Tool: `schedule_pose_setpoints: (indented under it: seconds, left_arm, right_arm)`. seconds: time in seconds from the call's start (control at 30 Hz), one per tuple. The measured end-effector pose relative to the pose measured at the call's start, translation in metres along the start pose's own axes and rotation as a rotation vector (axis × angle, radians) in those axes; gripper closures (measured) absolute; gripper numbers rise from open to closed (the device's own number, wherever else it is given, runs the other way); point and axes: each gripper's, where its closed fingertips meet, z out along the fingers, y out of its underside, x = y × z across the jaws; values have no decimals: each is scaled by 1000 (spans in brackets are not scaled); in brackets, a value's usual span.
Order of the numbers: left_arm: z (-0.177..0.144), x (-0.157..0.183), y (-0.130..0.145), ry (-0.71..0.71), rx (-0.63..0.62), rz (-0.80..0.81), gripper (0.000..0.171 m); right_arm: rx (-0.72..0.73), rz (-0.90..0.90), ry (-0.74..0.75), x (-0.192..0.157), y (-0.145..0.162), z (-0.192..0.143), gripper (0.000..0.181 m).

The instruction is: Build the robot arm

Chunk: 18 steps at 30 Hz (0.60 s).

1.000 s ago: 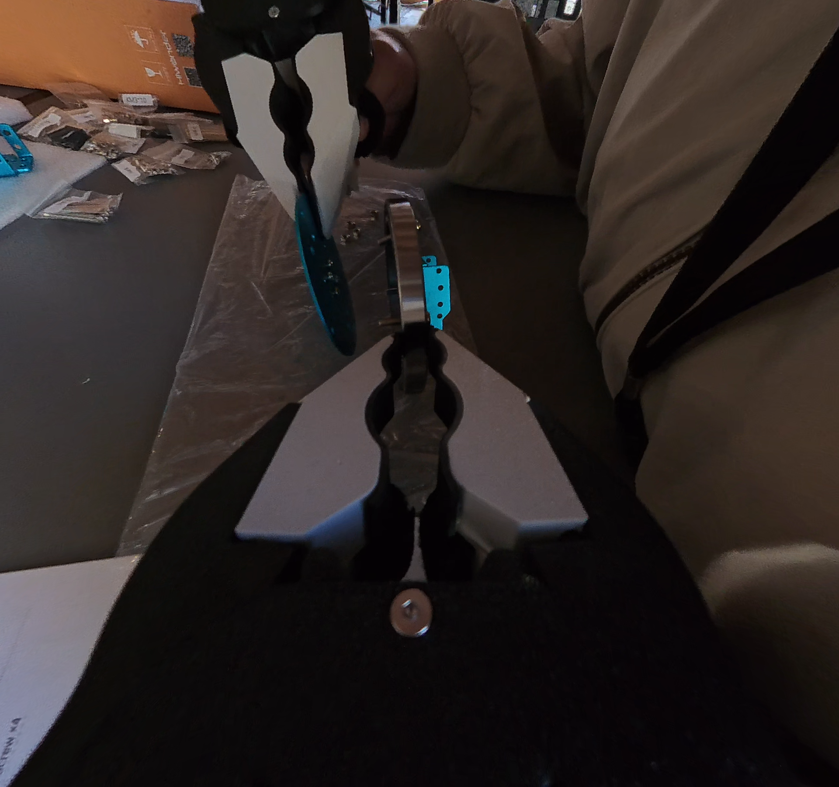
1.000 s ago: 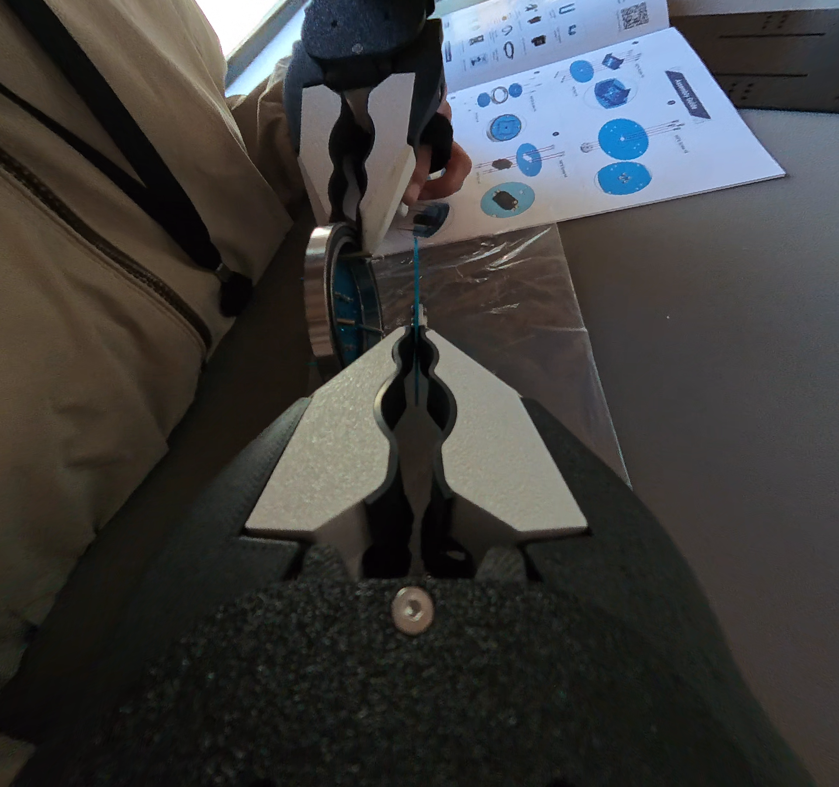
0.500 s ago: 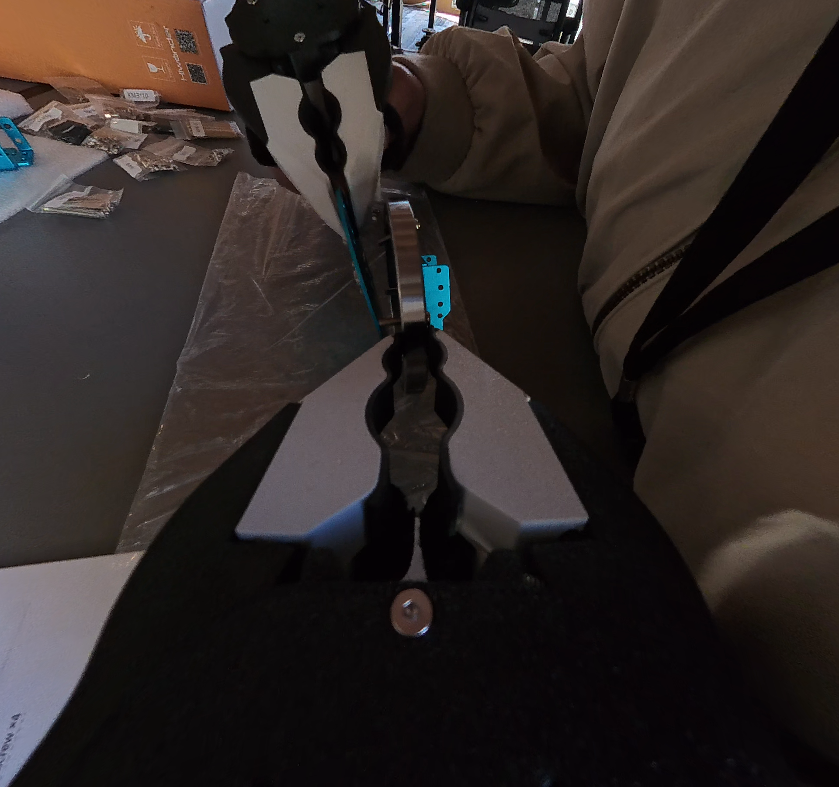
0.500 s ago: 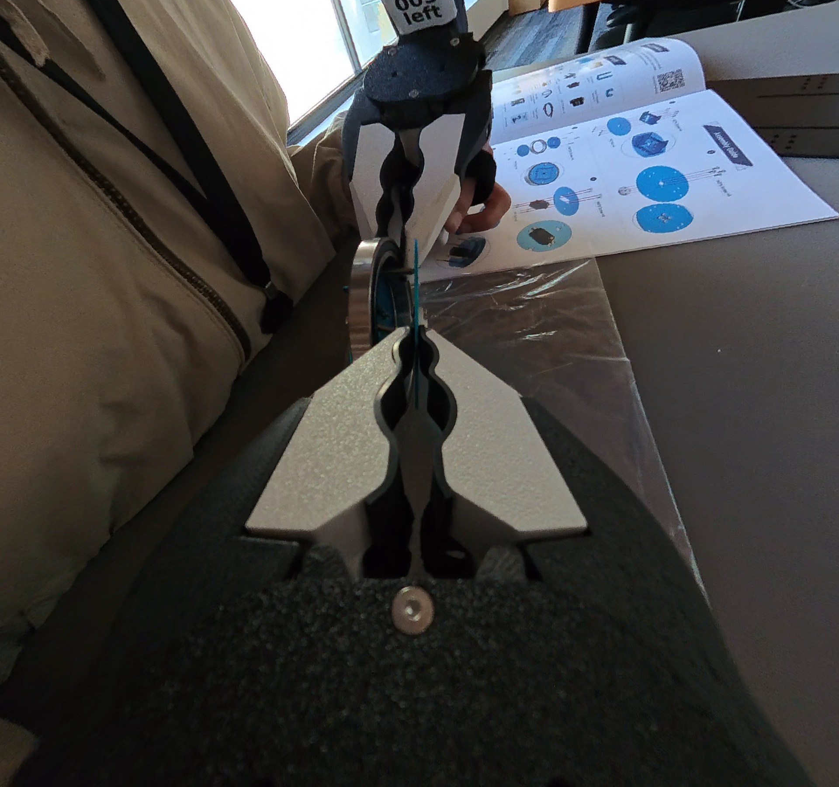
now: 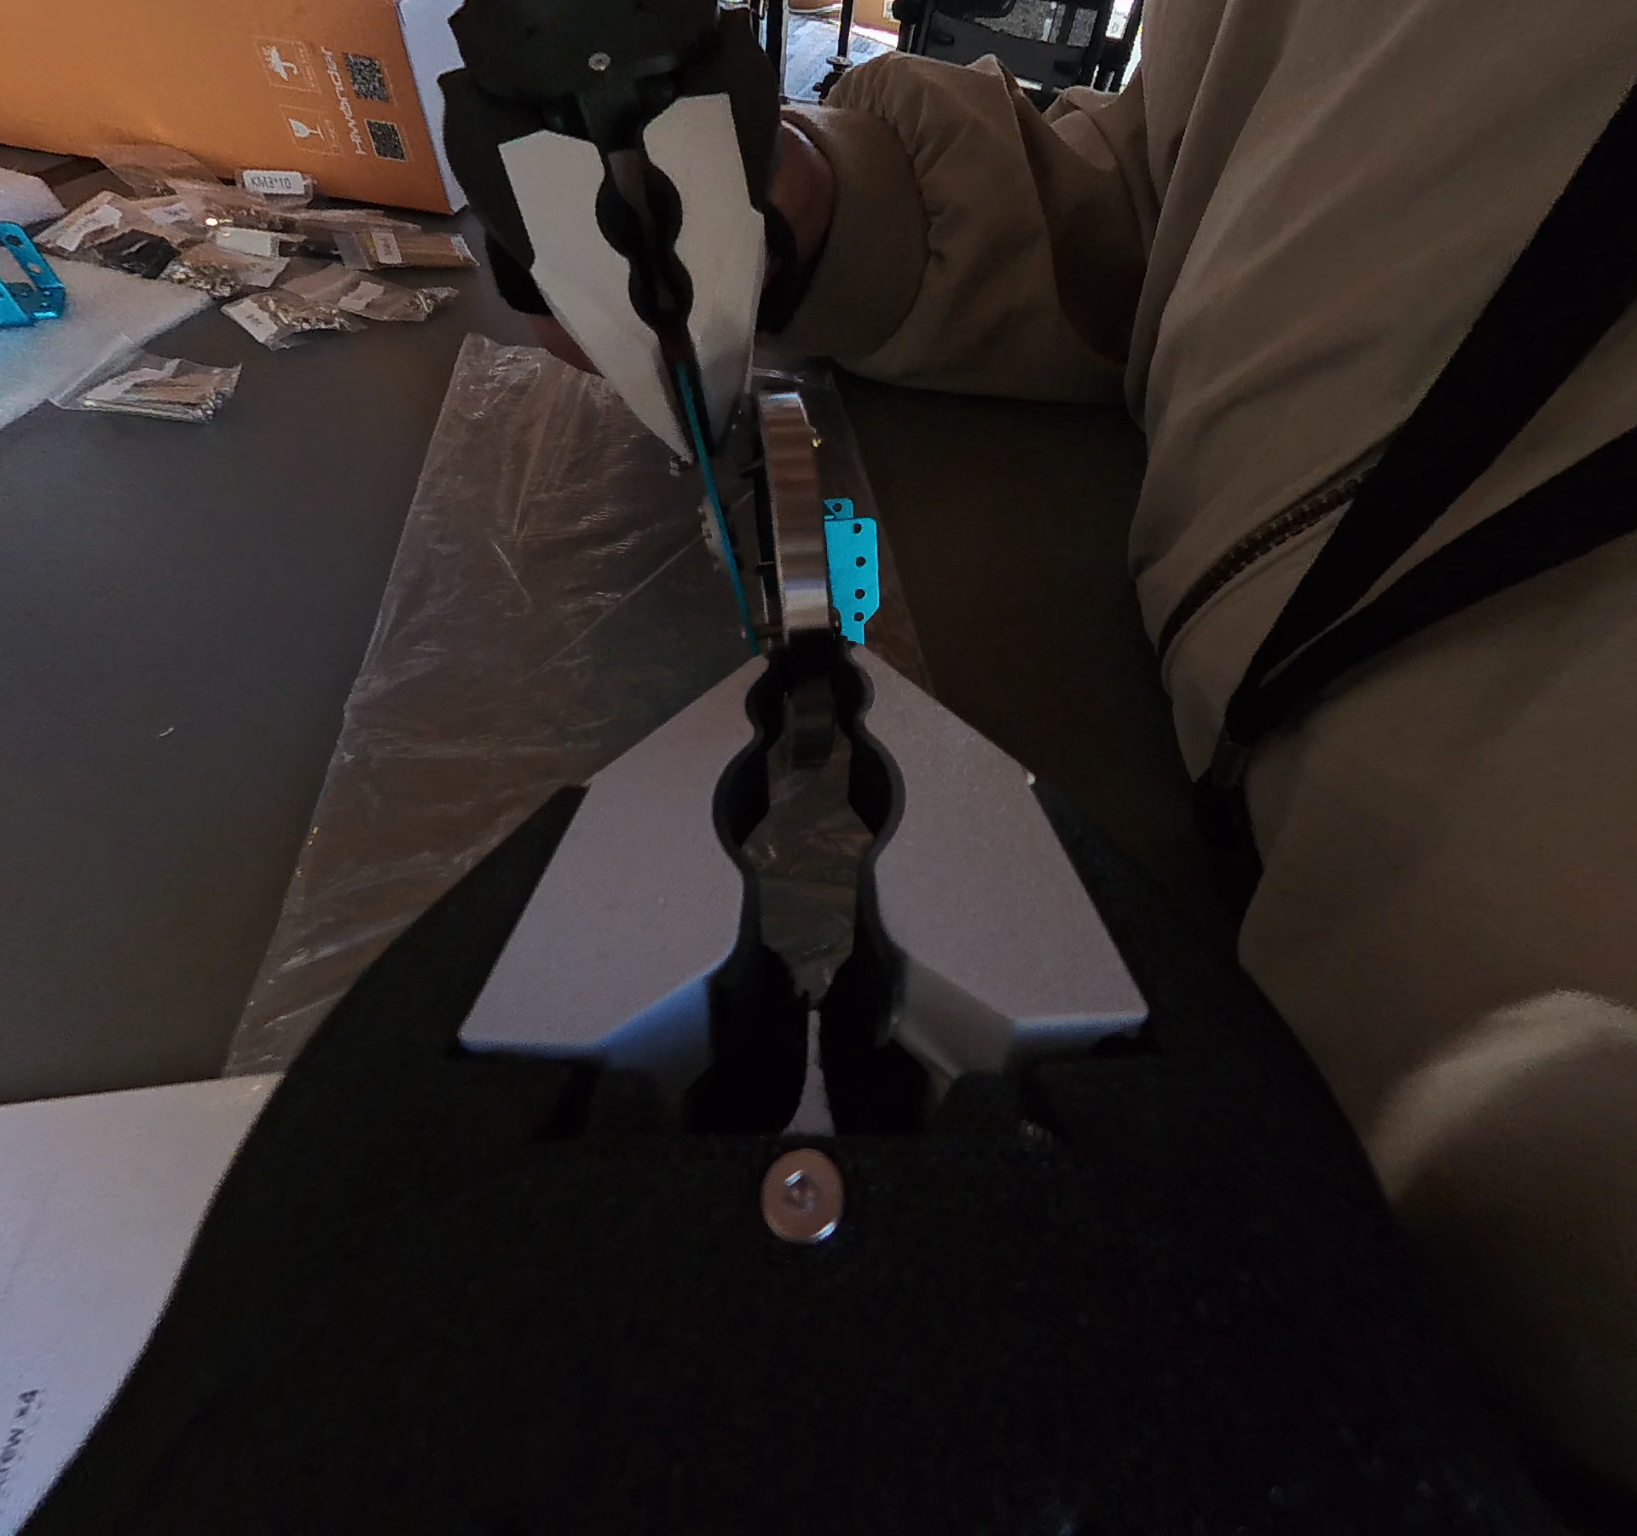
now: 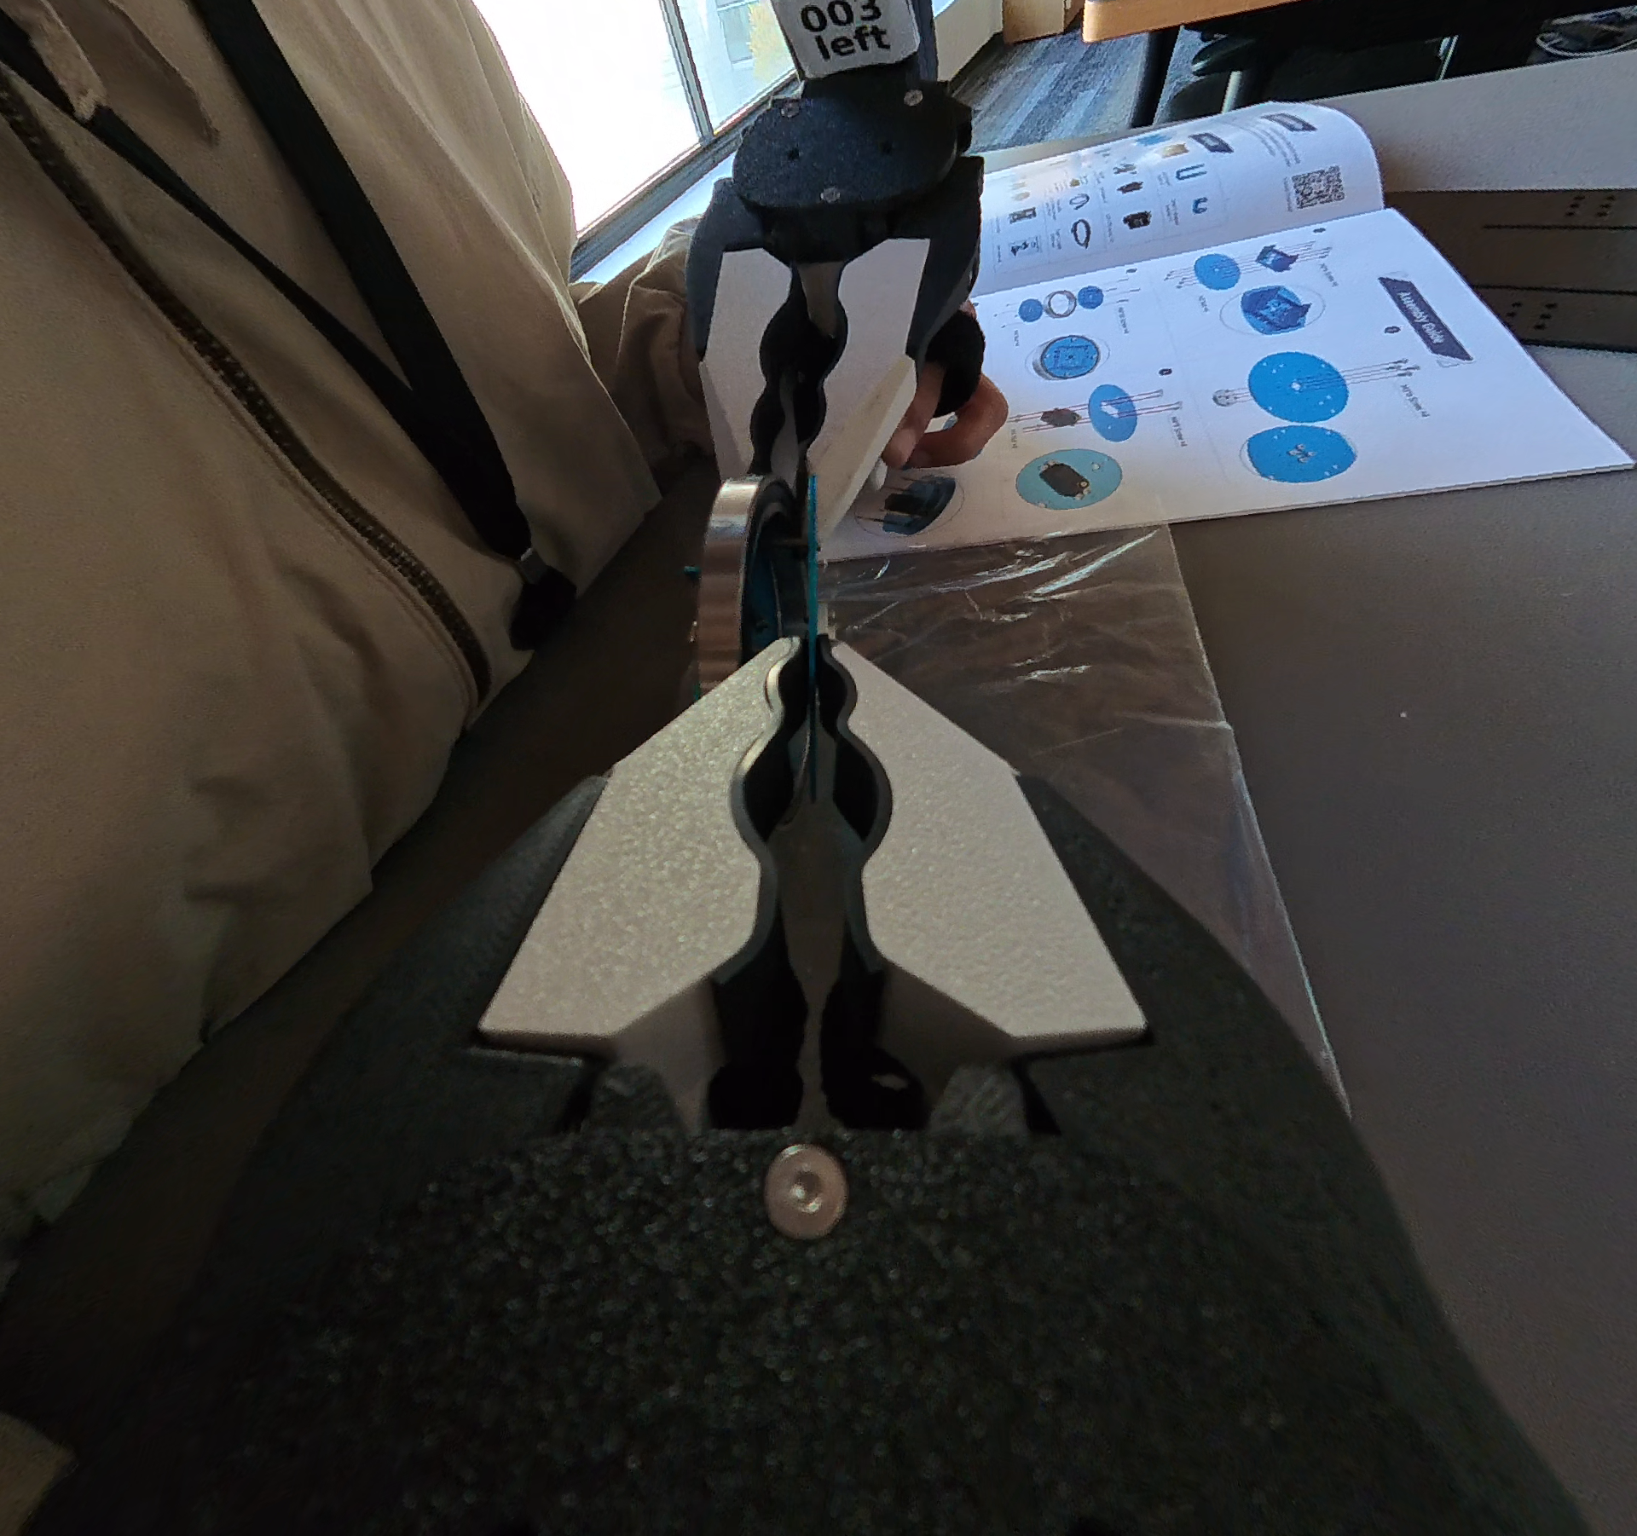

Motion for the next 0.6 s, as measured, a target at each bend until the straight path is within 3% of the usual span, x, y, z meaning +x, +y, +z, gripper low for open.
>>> schedule_pose_setpoints:
  seconds: [0.6]
  left_arm:
    - [1,0,-1,-93,-21,1,160]
  right_arm:
    - [44,29,15,-3,1,-1,181]
